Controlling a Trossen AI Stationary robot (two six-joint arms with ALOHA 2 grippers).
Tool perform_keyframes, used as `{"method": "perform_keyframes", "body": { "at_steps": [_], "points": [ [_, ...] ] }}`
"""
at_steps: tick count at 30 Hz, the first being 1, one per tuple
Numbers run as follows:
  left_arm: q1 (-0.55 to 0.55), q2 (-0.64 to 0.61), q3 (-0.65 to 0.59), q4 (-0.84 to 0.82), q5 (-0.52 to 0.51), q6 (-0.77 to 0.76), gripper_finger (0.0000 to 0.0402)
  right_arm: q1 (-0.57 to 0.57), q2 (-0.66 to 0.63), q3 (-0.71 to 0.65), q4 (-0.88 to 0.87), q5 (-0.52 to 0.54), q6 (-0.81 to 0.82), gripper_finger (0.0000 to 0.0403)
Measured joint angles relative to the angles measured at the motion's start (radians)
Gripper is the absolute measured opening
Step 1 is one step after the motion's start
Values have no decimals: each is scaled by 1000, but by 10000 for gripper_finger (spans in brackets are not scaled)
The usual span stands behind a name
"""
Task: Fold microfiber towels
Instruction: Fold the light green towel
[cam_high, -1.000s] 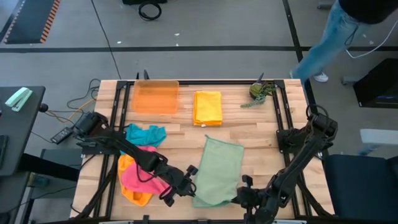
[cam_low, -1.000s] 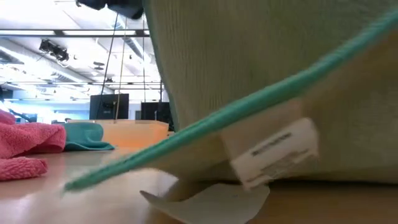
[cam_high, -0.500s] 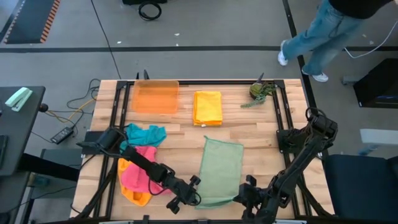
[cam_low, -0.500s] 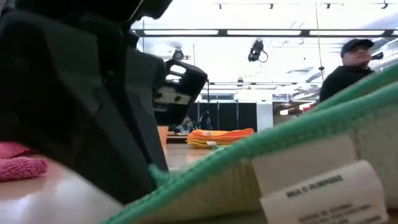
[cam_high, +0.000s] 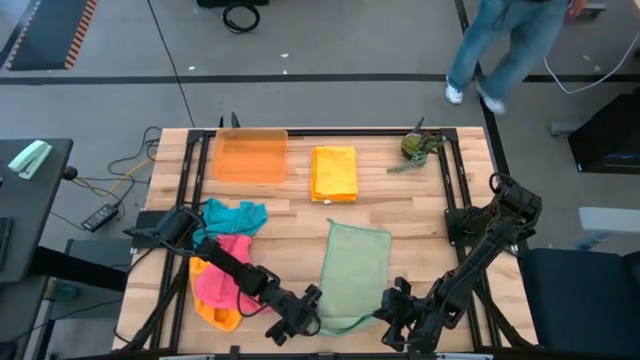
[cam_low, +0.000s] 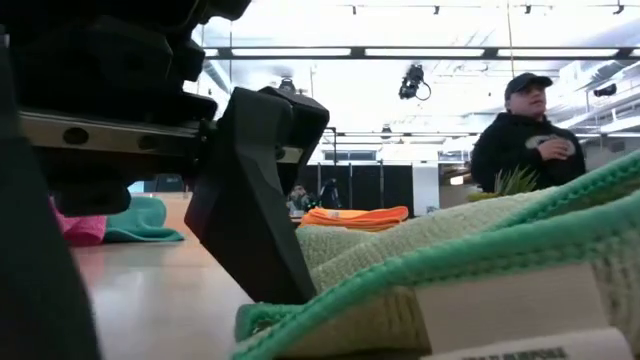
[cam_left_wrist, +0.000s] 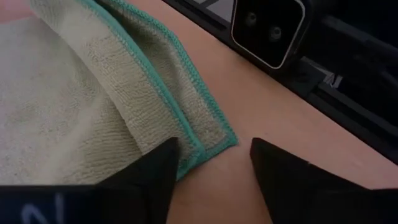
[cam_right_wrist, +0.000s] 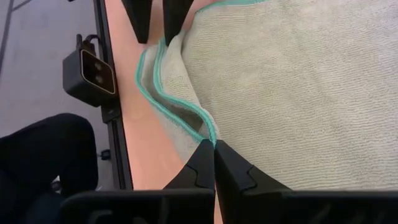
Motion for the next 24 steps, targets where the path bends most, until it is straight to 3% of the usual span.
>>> {"method": "perform_keyframes", "body": {
  "at_steps": [4,16,24],
  "points": [
    [-8,0,0,0,-23,-63,224,-1,0,0,0,0,0,3],
    [0,30,2,27,-67,-307,182,-13,0,0,0,-3,5,3],
    [-5,67,6,29,-125,-358,187,-13,0,0,-1,-5,6,3]
  ]
}}
